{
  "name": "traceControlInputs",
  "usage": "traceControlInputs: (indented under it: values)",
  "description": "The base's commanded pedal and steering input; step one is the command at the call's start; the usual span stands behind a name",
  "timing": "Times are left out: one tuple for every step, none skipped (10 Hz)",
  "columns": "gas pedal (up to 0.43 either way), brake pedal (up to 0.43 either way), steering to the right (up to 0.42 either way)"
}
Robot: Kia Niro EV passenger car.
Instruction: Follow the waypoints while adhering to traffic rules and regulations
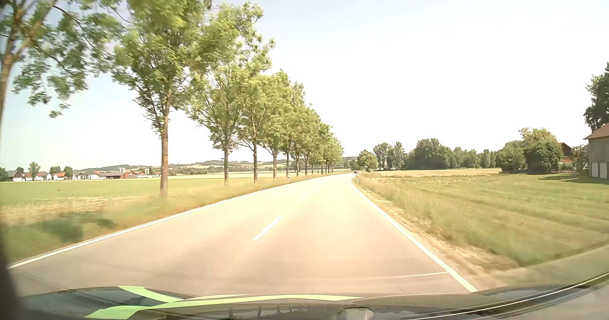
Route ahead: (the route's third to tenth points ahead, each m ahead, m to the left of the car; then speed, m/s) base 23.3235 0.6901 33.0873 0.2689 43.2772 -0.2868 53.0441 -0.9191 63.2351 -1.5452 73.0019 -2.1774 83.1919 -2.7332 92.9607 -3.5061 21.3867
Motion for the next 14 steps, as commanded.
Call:
traceControlInputs:
  values:
    - [0.177,0.0,0.006]
    - [0.177,0.0,0.006]
    - [0.177,0.0,0.006]
    - [0.169,0.0,0.006]
    - [0.169,0.0,0.006]
    - [0.169,0.0,0.006]
    - [0.169,0.0,0.006]
    - [0.169,0.0,0.006]
    - [0.169,0.0,0.006]
    - [0.169,0.0,0.006]
    - [0.169,0.0,0.004]
    - [0.169,0.0,0.002]
    - [0.169,0.0,0.002]
    - [0.169,0.0,0.002]
